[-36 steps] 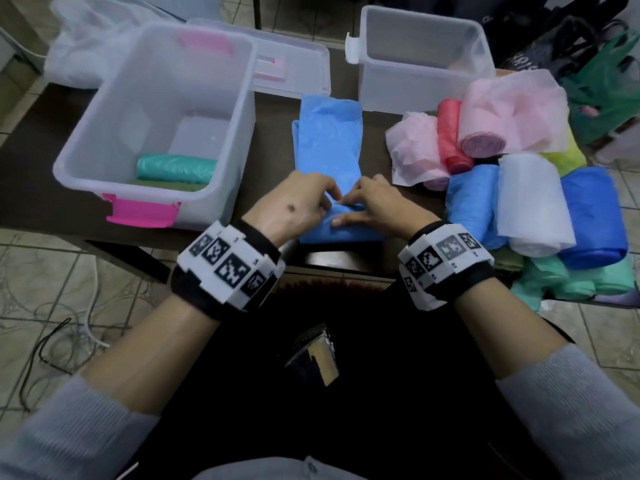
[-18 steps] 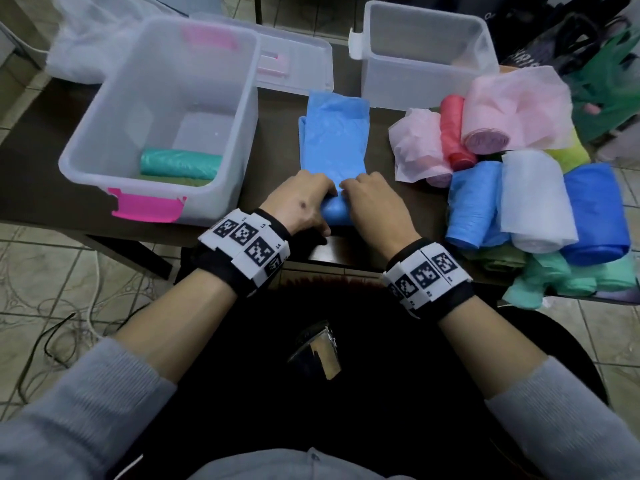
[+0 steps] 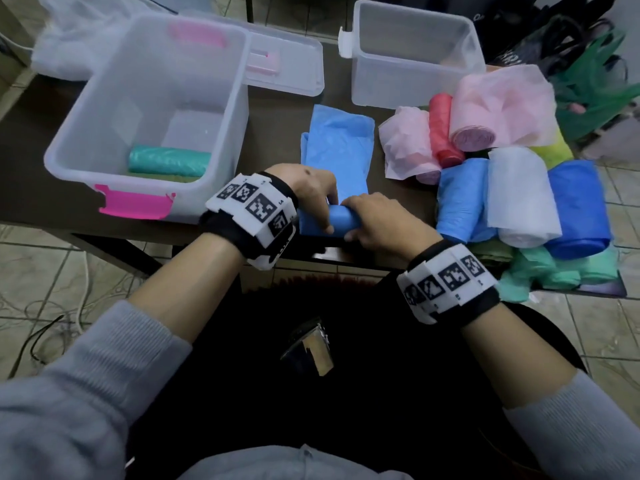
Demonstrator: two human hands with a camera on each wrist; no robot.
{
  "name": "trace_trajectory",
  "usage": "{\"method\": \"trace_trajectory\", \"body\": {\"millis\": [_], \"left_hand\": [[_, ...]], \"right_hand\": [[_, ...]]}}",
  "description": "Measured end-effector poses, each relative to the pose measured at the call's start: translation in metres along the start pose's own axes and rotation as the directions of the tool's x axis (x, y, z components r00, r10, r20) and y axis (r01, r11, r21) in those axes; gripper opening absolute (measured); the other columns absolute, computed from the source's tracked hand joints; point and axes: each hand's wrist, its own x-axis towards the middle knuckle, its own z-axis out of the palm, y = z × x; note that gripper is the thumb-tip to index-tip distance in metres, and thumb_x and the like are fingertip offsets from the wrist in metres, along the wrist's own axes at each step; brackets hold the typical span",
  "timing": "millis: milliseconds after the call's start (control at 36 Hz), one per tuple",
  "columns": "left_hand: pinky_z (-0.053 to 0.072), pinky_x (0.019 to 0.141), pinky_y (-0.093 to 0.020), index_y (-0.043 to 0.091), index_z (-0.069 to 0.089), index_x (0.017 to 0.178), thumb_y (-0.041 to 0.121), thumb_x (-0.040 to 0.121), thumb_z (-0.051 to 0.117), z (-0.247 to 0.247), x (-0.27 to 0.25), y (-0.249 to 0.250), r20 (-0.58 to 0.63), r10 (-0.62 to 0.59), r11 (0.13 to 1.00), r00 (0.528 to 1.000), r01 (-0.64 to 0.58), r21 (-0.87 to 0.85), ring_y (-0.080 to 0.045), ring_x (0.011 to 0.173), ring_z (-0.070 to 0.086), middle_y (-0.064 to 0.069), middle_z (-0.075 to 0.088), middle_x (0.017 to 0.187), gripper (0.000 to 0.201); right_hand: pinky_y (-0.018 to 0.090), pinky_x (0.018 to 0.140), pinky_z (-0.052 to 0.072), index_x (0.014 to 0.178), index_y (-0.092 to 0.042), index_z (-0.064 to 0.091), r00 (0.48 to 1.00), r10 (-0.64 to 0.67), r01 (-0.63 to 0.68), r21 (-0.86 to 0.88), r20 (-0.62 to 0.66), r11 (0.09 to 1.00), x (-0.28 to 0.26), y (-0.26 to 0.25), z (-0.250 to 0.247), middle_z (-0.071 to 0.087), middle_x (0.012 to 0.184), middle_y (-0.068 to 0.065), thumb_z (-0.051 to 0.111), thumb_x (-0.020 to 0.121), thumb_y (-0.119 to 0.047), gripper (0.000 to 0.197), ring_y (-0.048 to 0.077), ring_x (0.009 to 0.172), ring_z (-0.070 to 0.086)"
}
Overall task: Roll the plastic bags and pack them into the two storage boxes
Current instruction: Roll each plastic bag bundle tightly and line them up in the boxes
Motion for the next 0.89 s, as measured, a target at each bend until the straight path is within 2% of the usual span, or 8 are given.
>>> {"method": "trace_trajectory", "body": {"millis": [139,222,333,444,556,694,833,889], "left_hand": [[0.049,0.095,-0.039,0.024,0.067,0.115,0.036,0.08,0.071,-0.005,-0.004,-0.001,-0.014,-0.018,0.998,1.0,0.017,-0.063,-0.018,0.097,0.061,0.004,0.068,0.102,0.037],[0.048,0.087,-0.034,0.01,0.062,0.118,0.031,0.082,0.07,0.001,-0.004,0.002,-0.147,-0.054,0.997,0.988,0.045,-0.059,-0.024,0.098,0.058,-0.005,0.063,0.106,0.042],[0.047,0.087,-0.037,0.007,0.058,0.121,0.012,0.086,0.06,0.016,-0.012,0.013,-0.418,-0.039,0.999,0.908,0.022,-0.046,-0.032,0.111,0.054,-0.014,0.058,0.121,0.036],[0.041,0.075,-0.035,0.008,0.054,0.123,0.014,0.083,0.066,0.031,-0.017,0.021,-0.433,-0.026,0.999,0.901,0.032,0.007,-0.032,0.109,0.054,-0.014,0.054,0.12,0.042],[0.04,0.075,-0.034,0.009,0.051,0.125,0.018,0.073,0.079,0.036,-0.015,0.02,-0.412,-0.01,0.998,0.911,0.033,0.049,-0.031,0.108,0.054,-0.013,0.055,0.118,0.06],[0.043,0.083,-0.038,0.009,0.05,0.124,0.02,0.071,0.079,0.035,-0.013,0.013,-0.397,0.027,0.995,0.918,0.014,0.099,-0.03,0.108,0.053,-0.011,0.054,0.117,0.062],[0.046,0.082,-0.04,0.008,0.054,0.119,0.013,0.075,0.072,0.025,-0.013,0.013,-0.381,0.044,0.988,0.923,0.017,0.154,-0.033,0.105,0.056,-0.014,0.057,0.116,0.047],[0.046,0.076,-0.036,0.007,0.058,0.112,0.011,0.075,0.069,0.02,-0.013,0.013,-0.371,0.042,0.989,0.928,0.012,0.144,-0.033,0.1,0.059,-0.015,0.061,0.111,0.039]], "right_hand": [[0.025,0.08,0.034,0.129,-0.013,0.05,0.984,-0.032,0.016,0.086,0.177,0.996,0.012,0.008,-0.025,0.057,0.121,0.009,0.062,0.088,-0.03,0.045,0.022,0.103,0.052],[0.026,0.077,0.034,0.126,-0.012,0.054,0.963,-0.041,0.023,0.072,0.267,0.997,0.026,0.01,-0.038,0.06,0.116,0.008,0.063,0.088,-0.035,0.045,0.016,0.091,0.049],[0.033,0.09,0.042,0.121,-0.016,0.059,0.94,0.002,-0.012,0.027,0.342,1.0,0.039,0.012,-0.043,0.062,0.114,0.004,0.063,0.087,-0.04,0.042,0.02,0.1,0.055],[0.033,0.095,0.042,0.12,-0.024,0.06,0.933,0.021,-0.058,0.093,0.359,0.994,0.045,0.018,-0.043,0.062,0.115,0.0,0.068,0.082,-0.042,0.043,0.019,0.108,0.056],[0.029,0.099,0.036,0.133,-0.022,0.05,0.975,0.079,-0.119,0.185,0.209,0.976,0.042,0.023,-0.033,0.047,0.135,0.005,0.076,0.075,-0.038,0.065,0.021,0.12,0.048],[0.034,0.095,0.036,0.115,-0.014,0.057,0.995,0.06,-0.041,0.209,-0.083,0.977,0.024,0.016,-0.022,0.048,0.122,0.011,0.079,0.072,-0.028,0.05,0.029,0.113,0.045],[0.04,0.089,0.041,0.119,-0.01,0.056,0.965,0.08,-0.073,0.036,-0.249,0.997,0.007,-0.003,-0.005,0.051,0.118,0.012,0.058,0.09,-0.017,0.03,0.03,0.111,0.045],[0.039,0.09,0.038,0.131,-0.006,0.045,0.959,0.075,-0.087,-0.031,-0.271,0.996,-0.001,-0.014,0.008,0.048,0.121,0.015,0.041,0.094,-0.007,0.037,0.032,0.112,0.044]]}}
